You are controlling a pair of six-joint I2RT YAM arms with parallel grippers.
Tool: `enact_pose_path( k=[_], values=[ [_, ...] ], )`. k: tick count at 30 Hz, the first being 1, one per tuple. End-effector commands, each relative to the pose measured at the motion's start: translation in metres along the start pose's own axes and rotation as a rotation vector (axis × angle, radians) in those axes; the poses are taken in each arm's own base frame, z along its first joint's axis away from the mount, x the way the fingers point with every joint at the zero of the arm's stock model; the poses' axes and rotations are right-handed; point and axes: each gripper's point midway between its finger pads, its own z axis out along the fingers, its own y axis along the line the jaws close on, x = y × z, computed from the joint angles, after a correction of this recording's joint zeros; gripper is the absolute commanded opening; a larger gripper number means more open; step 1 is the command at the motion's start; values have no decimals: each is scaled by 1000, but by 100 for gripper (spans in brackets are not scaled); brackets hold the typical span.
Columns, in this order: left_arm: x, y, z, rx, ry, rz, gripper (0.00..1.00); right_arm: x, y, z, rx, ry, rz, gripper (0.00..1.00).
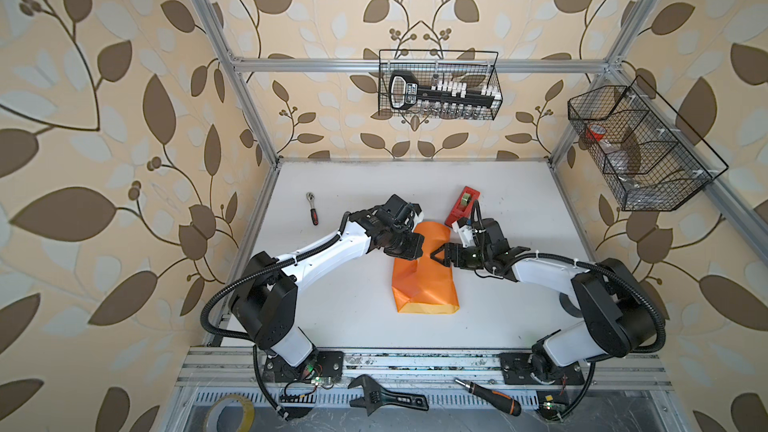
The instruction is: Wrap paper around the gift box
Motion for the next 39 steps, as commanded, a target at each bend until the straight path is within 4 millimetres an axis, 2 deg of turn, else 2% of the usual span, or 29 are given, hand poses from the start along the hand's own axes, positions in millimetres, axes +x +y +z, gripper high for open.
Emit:
enact_pose_path(
  k=[1,10,13,19,28,30,33,38,39],
  values=[
    [-18,-29,-7,97,-46,45,0,45,-44,6,157,127,64,91],
    [-31,-32,-6,94,-85,-15,0,47,-44,6,155,130,67,91],
    [-33,-25,-10,46,-97,-26,0,47,-44,6,154,130,65,91],
    [-27,2,-20,-97,-119,-56,0,46,-45,5,155,128,65,91],
    [0,46,-42,-258,-133,-139,0,47,-45,5,157,128,64,91],
    [5,56,-51,-261,-156,-173,2,47,-45,5,155,130,64,91],
    [13,69,-51,-226,-156,-239,6,47,-45,6,155,131,65,91],
    [20,79,-54,-183,-170,-302,11,49,-46,6,156,134,67,91],
    [23,84,-55,-162,-178,-334,16,48,-46,7,158,133,67,91]
  ],
)
